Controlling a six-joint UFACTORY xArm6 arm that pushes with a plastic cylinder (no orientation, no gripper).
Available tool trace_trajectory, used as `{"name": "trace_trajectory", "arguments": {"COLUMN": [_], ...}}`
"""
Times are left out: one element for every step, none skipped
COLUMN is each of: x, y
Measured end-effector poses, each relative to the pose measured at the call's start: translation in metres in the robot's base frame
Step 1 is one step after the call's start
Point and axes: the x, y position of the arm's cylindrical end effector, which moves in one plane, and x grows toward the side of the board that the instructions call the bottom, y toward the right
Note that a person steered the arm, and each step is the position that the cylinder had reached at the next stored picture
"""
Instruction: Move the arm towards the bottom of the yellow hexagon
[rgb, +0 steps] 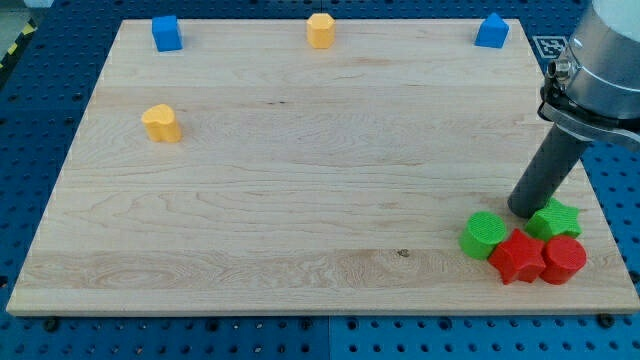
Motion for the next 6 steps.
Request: {"name": "trace_trajectory", "arguments": {"x": [-0.04,-0.083,-0.121,-0.149,-0.167,-0.177], "y": [-0.012,-0.044,-0.101,-0.161,-0.222,-0.276]}}
